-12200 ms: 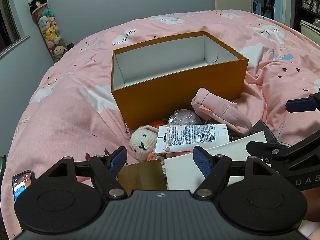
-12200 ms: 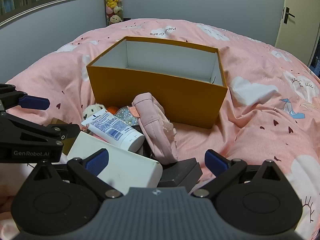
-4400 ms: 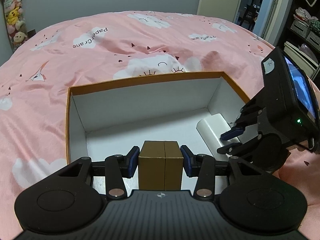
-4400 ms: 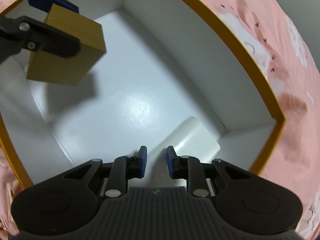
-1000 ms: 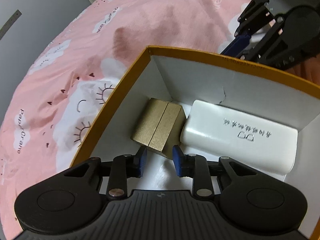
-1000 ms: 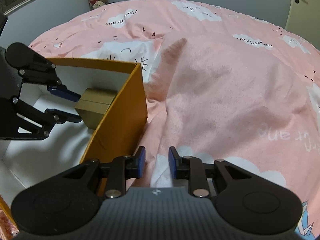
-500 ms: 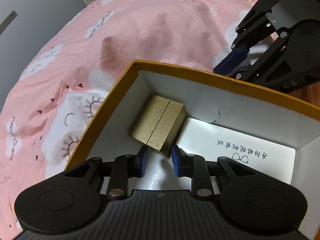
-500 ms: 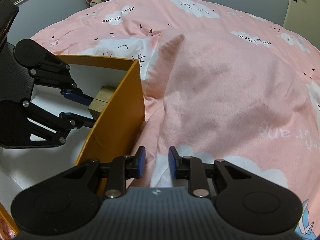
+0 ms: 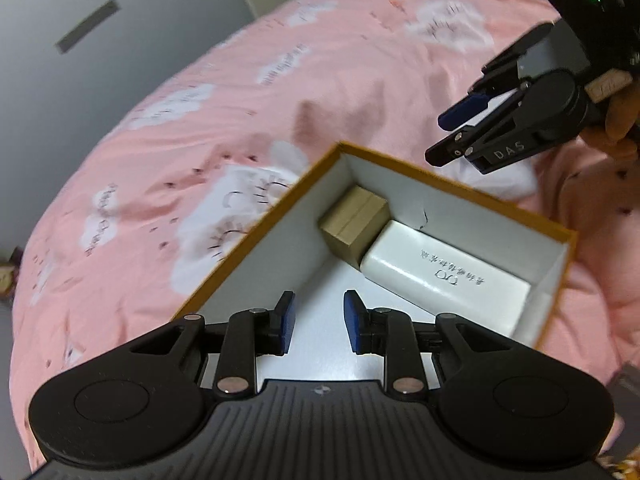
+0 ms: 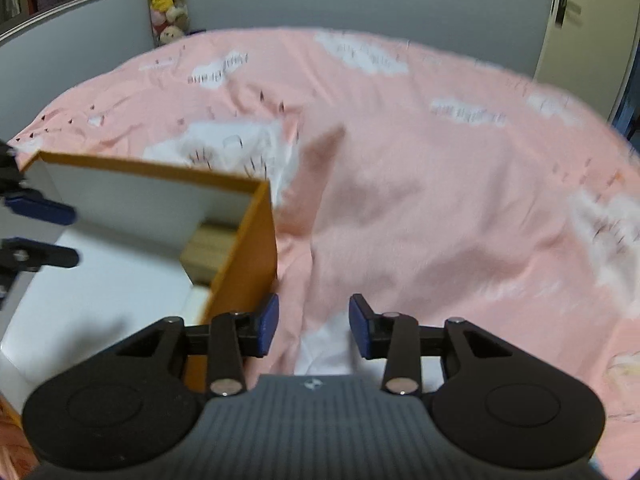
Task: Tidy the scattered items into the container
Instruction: 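Grasp the Vaseline tube with the left gripper while the right gripper grasps the pink pouch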
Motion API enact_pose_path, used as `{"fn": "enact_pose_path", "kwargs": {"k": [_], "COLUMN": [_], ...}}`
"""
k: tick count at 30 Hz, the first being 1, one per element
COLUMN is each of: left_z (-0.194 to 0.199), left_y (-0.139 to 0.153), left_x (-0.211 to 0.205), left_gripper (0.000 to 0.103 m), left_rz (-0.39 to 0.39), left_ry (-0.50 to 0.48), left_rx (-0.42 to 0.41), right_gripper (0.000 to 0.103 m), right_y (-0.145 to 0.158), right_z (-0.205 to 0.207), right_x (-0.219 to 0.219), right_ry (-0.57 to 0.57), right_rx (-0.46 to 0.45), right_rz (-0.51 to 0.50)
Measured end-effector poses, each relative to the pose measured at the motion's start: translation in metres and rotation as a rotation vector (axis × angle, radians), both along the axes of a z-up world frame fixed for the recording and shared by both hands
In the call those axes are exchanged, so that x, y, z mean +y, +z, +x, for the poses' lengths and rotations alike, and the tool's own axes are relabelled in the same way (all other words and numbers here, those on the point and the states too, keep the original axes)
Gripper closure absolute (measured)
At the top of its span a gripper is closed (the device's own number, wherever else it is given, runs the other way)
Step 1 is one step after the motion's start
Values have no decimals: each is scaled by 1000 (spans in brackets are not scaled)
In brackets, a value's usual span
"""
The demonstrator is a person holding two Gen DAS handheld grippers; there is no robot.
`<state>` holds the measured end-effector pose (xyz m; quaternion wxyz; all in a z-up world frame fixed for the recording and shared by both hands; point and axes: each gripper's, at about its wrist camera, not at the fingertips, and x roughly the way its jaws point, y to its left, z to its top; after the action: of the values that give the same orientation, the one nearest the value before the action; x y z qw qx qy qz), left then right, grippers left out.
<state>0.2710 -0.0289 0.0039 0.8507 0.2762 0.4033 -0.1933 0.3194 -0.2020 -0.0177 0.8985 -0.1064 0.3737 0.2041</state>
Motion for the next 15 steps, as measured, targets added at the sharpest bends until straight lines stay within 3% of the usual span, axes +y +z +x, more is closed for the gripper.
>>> {"fn": "enact_pose_path", "kwargs": {"k": [5,9,12,13,15], "left_z": [-42,-81,-114,-125,-142], "left_y": [41,59,63,62,57], "left_x": [16,25,33,35,39], "left_gripper": [72,70,59,50,49], "left_rz": [-102,-164,-224,-248,-285], "left_ry": [74,129,155,170,200], "left_rx": [-50,-67,-64,-62,-45], "right_gripper": [59,56,56,56,56], "right_y": [40,73,84,85,82], "right_z": [-38,-78,-110,-121,-143], "right_x": [8,10,13,15,21], "right_ry": [23,59,106,123,152], "right_rx": [-108,-157,-147,-140,-120], "right_rz": [12,82,141,153,164]}}
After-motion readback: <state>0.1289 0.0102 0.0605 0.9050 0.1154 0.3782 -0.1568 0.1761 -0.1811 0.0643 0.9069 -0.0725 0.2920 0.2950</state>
